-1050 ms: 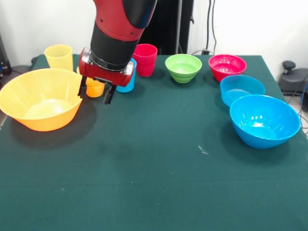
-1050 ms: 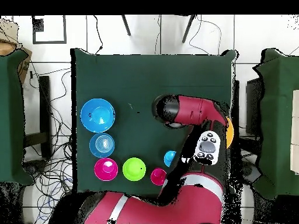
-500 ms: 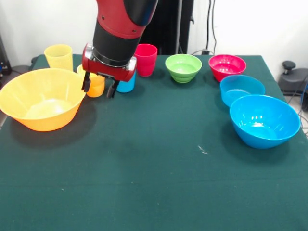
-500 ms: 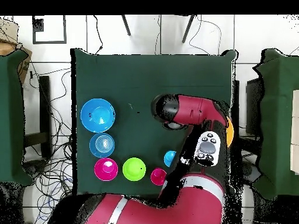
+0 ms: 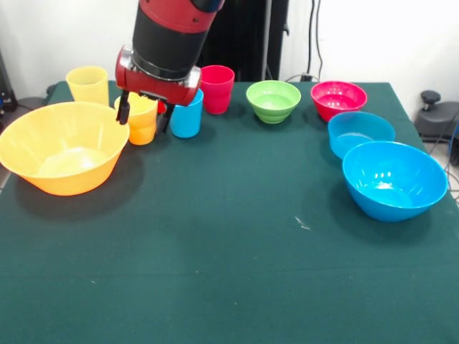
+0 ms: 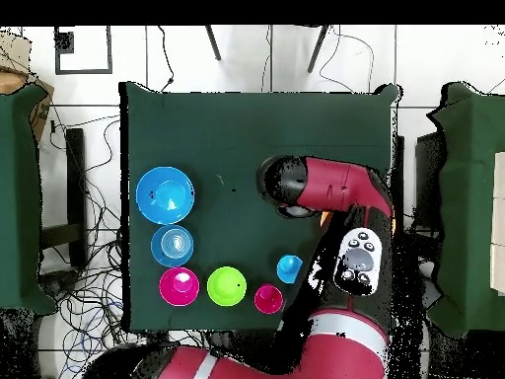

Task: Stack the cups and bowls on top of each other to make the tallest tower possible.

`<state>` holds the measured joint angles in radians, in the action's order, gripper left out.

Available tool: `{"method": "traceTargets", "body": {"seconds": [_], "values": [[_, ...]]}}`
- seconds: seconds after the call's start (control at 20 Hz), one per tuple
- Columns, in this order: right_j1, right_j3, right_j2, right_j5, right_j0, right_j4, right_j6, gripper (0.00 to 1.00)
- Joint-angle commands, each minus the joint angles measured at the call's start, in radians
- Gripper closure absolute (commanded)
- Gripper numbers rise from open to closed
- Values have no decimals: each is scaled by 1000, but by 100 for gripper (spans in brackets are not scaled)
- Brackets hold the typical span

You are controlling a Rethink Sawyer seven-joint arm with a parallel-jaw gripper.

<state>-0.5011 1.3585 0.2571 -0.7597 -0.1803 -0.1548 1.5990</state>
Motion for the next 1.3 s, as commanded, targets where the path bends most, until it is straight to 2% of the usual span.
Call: {"method": "traceTargets", "body": {"seconds": [0.05,1.3], "values": [[-34,93,-133,-87,-29,-89,-176,0],[81,8,-152,-64,-62,-155,-119,0]]}}
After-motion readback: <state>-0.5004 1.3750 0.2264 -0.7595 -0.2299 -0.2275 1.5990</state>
